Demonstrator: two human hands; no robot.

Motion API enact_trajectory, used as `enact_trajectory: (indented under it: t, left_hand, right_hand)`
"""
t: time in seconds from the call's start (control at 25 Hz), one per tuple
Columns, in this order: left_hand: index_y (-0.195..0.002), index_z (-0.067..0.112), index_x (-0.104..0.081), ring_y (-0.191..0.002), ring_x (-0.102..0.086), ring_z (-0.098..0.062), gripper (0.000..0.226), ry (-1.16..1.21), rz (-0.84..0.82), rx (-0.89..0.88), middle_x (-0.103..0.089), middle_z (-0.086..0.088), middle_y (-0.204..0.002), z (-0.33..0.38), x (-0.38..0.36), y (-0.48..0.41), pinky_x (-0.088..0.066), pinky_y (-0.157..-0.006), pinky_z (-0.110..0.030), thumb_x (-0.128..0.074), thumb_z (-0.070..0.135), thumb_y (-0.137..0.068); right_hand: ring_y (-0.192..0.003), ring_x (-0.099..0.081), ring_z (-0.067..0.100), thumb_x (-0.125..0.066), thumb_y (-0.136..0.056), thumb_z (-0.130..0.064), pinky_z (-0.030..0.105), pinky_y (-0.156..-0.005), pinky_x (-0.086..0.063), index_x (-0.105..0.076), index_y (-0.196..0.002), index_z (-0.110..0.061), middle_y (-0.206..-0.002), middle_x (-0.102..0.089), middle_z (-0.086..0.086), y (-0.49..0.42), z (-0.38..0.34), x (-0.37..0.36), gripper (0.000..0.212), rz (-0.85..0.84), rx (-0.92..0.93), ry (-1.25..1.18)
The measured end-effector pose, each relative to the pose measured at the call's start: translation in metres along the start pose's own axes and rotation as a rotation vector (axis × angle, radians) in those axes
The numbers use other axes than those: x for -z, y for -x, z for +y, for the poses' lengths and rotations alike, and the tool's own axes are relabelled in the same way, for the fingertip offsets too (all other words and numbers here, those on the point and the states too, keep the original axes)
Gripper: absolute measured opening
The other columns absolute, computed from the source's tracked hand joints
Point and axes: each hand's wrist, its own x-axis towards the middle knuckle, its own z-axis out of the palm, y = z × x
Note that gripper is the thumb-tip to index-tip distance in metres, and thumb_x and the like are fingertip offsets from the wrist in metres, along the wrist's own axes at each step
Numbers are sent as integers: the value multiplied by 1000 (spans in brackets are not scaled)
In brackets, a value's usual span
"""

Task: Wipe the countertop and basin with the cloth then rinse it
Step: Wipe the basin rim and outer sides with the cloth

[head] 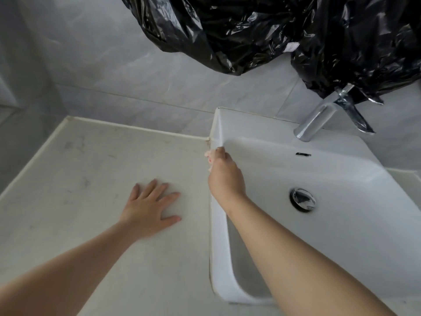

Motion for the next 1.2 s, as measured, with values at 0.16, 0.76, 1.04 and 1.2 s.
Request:
enact_trajectory:
  t: [0.16,0.76,1.04,1.2]
  left_hand:
    - [-139,41,-36,-138,-30,-23,82,-94,64,-57,-40,3,-146,-15,-9,-2,-7,-109,-44,4,78,-77]
    - [-129,38,-46,-129,-33,-21,59,-103,239,-80,-54,3,-133,-16,-18,-5,-20,-103,-48,-34,69,-80]
    - [-130,39,-44,-129,-33,-19,58,-91,209,-74,-54,4,-133,-14,-15,-4,-15,-105,-44,-34,69,-81]
    - [-127,38,-47,-126,-35,-21,59,-80,116,-43,-57,3,-130,-14,-15,-2,-18,-103,-46,-26,70,-83]
  right_hand:
    - [-116,-49,31,-34,-82,10,33,-85,-42,-43,-128,-2,-136,-40,15,-19,9,-7,48,42,71,31]
    - [-145,-4,19,-24,-91,-36,35,-118,-1,-55,-127,-13,-145,-40,0,-73,7,14,53,-293,456,666]
    - [-144,-2,17,-43,-93,-28,34,-114,-7,-51,-129,-17,-149,-32,0,-122,3,18,39,-225,270,556]
    - [-141,-18,12,-46,-88,-20,29,-111,-16,-53,-128,-23,-146,-38,-5,-109,13,29,40,-241,312,163]
